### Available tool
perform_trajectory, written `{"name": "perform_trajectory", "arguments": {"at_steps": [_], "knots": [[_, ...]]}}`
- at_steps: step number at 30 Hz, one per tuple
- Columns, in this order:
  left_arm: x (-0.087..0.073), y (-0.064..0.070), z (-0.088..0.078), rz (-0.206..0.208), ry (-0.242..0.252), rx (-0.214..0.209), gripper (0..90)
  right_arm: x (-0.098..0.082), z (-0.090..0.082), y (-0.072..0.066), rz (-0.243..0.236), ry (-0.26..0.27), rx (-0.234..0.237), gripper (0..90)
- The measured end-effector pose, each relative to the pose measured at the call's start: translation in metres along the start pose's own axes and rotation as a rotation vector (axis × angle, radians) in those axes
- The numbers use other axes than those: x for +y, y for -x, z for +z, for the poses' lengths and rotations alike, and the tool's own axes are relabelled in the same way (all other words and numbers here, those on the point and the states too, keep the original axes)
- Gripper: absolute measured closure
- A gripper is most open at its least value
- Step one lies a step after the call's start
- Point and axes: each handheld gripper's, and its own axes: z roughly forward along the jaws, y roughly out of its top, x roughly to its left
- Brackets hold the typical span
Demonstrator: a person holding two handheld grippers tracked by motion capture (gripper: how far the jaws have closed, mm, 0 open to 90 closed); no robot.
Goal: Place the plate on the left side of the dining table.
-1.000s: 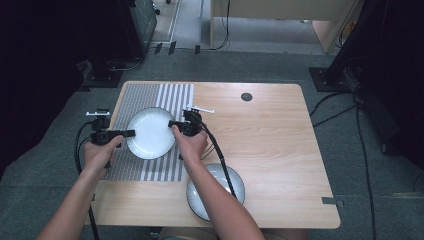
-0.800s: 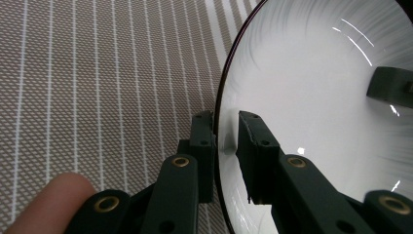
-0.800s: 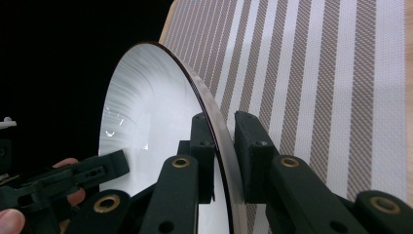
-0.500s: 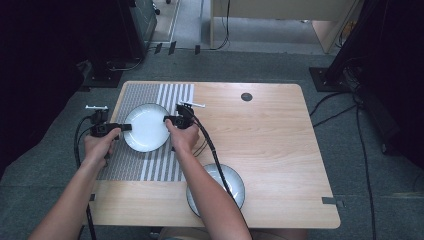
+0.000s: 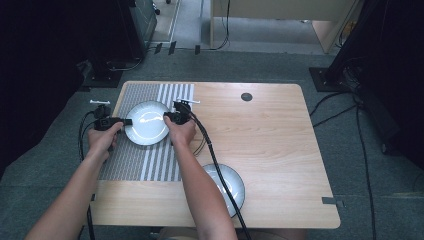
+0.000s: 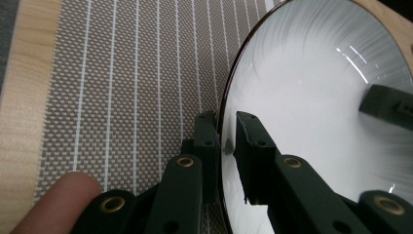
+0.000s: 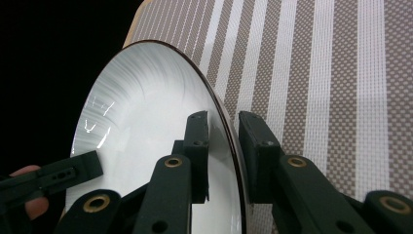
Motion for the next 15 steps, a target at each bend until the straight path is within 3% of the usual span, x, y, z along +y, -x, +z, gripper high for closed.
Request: {"name": "perform_trajectory", "arguments": {"at_steps": [3, 11, 15], "knots": [[0.001, 0.001, 0.003, -0.002, 0.002, 0.014, 80.6, 0.000, 0.006, 0.001, -0.032, -0.007, -0.020, 73.7], [0.001, 0.001, 0.009, 0.003, 0.013, 0.028, 80.2, -0.003, 0.014, 0.007, -0.049, 0.002, -0.039, 73.7], [0.000, 0.001, 0.009, 0.012, 0.017, 0.009, 76.7, -0.003, 0.014, 0.007, -0.055, 0.004, -0.037, 71.3]]}}
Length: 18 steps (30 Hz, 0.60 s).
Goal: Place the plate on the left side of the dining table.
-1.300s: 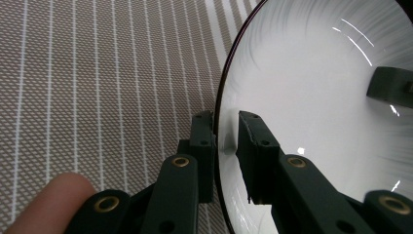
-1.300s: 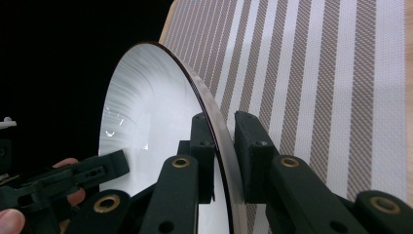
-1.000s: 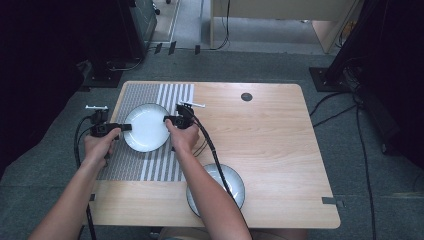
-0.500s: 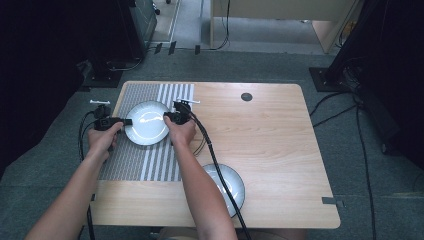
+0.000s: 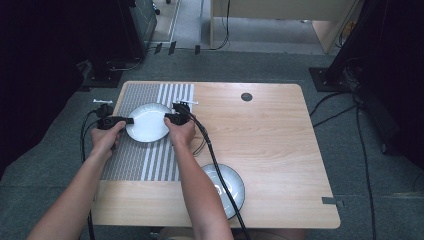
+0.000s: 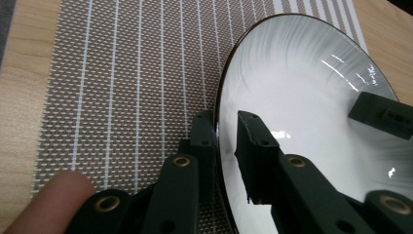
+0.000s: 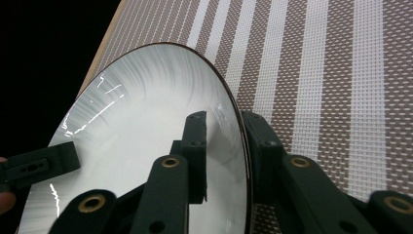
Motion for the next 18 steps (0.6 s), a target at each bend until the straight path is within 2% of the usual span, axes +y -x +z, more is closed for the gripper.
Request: {"name": "perform_trajectory", "arguments": {"at_steps": [4, 6, 8, 11, 13, 14, 17, 18], "knots": [[-0.001, 0.001, -0.002, 0.017, 0.019, -0.017, 68.4, -0.001, 0.000, -0.003, -0.025, 0.002, 0.008, 63.3], [-0.001, 0.003, -0.004, 0.024, 0.046, -0.023, 64.0, -0.001, -0.001, -0.003, -0.031, 0.000, 0.011, 58.0], [-0.001, 0.004, -0.007, 0.045, 0.079, -0.022, 57.3, 0.000, -0.004, -0.005, -0.081, 0.014, -0.025, 53.9], [-0.001, 0.007, -0.012, 0.073, 0.100, 0.022, 41.3, 0.003, -0.010, -0.007, -0.140, 0.029, -0.057, 49.5], [-0.001, 0.008, -0.016, 0.091, 0.092, 0.063, 29.8, 0.006, -0.014, -0.008, -0.158, 0.024, -0.073, 48.9], [-0.001, 0.008, -0.018, 0.095, 0.085, 0.067, 25.4, 0.007, -0.016, -0.009, -0.169, 0.024, -0.077, 48.6], [-0.004, 0.008, -0.022, 0.112, 0.072, 0.063, 14.7, 0.010, -0.021, -0.010, -0.169, 0.015, -0.071, 42.2], [-0.006, 0.009, -0.024, 0.129, 0.073, 0.086, 13.4, 0.011, -0.023, -0.010, -0.163, 0.006, -0.061, 39.8]]}}
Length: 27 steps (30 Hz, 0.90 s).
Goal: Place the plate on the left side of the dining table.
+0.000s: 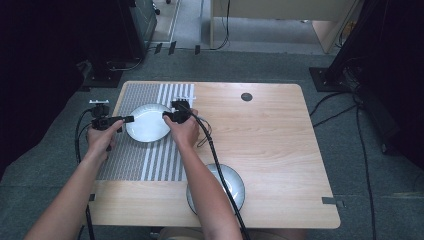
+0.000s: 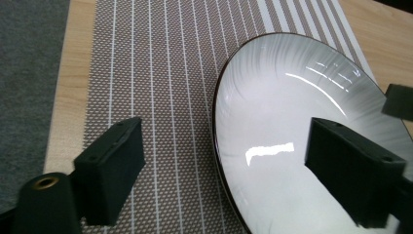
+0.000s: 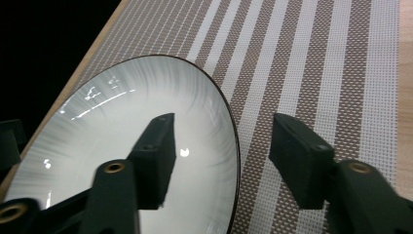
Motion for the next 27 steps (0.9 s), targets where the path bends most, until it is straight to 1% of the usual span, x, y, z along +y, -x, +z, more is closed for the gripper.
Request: {"name": "perform_trajectory", "arguments": {"at_steps": [1, 2, 3, 4, 5, 7, 8, 10, 12, 14, 18, 21, 24, 27], "knots": [[-0.001, 0.002, -0.002, 0.013, 0.000, 0.032, 13.5, 0.001, -0.002, 0.001, 0.003, -0.004, 0.012, 39.2], [-0.003, 0.003, -0.004, 0.022, 0.006, 0.054, 13.5, 0.002, -0.004, 0.002, 0.006, 0.002, 0.023, 38.8], [-0.004, 0.004, -0.006, 0.026, 0.011, 0.059, 13.5, 0.002, -0.008, 0.004, 0.012, 0.013, 0.030, 37.9], [-0.006, 0.004, -0.008, 0.026, 0.015, 0.052, 13.5, 0.003, -0.011, 0.005, 0.020, 0.022, 0.039, 38.0], [-0.007, 0.004, -0.011, 0.025, 0.022, 0.043, 13.4, 0.003, -0.015, 0.008, 0.014, 0.034, 0.043, 37.9], [-0.010, 0.005, -0.014, 0.033, 0.024, 0.041, 13.2, 0.004, -0.022, 0.011, 0.014, 0.055, 0.061, 35.4], [-0.012, 0.005, -0.015, 0.034, 0.021, 0.043, 13.1, 0.005, -0.026, 0.013, -0.004, 0.053, 0.060, 34.8], [-0.015, 0.007, -0.017, 0.043, 0.015, 0.045, 12.6, 0.004, -0.034, 0.018, -0.060, 0.042, 0.045, 34.2], [-0.020, 0.008, -0.019, 0.046, 0.017, 0.047, 11.6, 0.003, -0.042, 0.023, -0.092, 0.023, 0.036, 31.6], [-0.023, 0.009, -0.022, 0.045, 0.020, 0.036, 11.6, 0.003, -0.051, 0.029, -0.089, 0.025, 0.041, 31.7], [-0.031, 0.014, -0.030, 0.075, 0.032, 0.020, 11.0, 0.003, -0.067, 0.040, -0.085, 0.029, 0.055, 29.8], [-0.037, 0.019, -0.033, 0.098, 0.034, 0.023, 11.0, 0.002, -0.078, 0.047, -0.082, 0.035, 0.045, 29.0], [-0.043, 0.025, -0.038, 0.119, 0.038, 0.010, 10.4, -0.002, -0.088, 0.052, -0.089, 0.031, 0.028, 26.8], [-0.050, 0.031, -0.043, 0.136, 0.046, 0.008, 9.0, -0.005, -0.100, 0.057, -0.100, 0.037, 0.030, 25.4]]}}
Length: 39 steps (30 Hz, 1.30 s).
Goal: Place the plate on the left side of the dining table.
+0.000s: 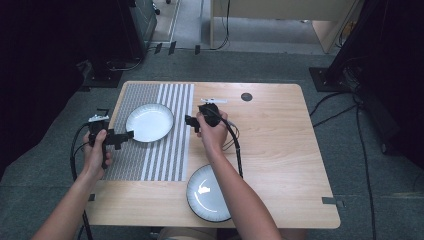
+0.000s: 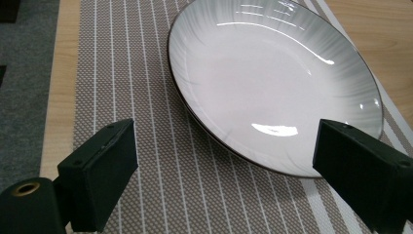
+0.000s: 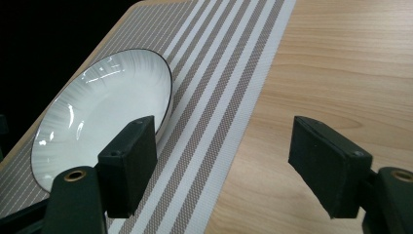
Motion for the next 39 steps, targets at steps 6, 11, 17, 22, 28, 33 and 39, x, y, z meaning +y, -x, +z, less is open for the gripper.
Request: {"name": "perform_trajectory", "arguments": {"at_steps": [6, 11, 17, 22, 28, 33, 39], "knots": [[-0.012, 0.012, -0.014, 0.028, 0.020, -0.016, 8.7, -0.006, -0.023, 0.013, -0.001, 0.017, -0.007, 23.7], [-0.027, 0.016, -0.022, 0.064, 0.027, -0.002, 2.8, -0.014, -0.040, 0.025, -0.006, 0.022, -0.031, 23.2], [-0.043, 0.018, -0.035, 0.077, 0.042, 0.000, 2.8, -0.024, -0.062, 0.037, -0.011, 0.040, -0.043, 22.9], [-0.057, 0.024, -0.047, 0.098, 0.049, -0.013, 2.8, -0.035, -0.078, 0.046, -0.027, 0.042, -0.052, 22.7], [-0.075, 0.032, -0.052, 0.126, 0.035, -0.030, 2.8, -0.046, -0.097, 0.056, -0.031, 0.061, -0.058, 22.6], [-0.089, 0.034, -0.055, 0.119, 0.031, -0.045, 2.8, -0.058, -0.111, 0.064, -0.043, 0.059, -0.072, 22.3], [-0.103, 0.027, -0.062, 0.092, 0.036, -0.035, 2.8, -0.072, -0.128, 0.079, -0.032, 0.075, -0.088, 22.2]]}}
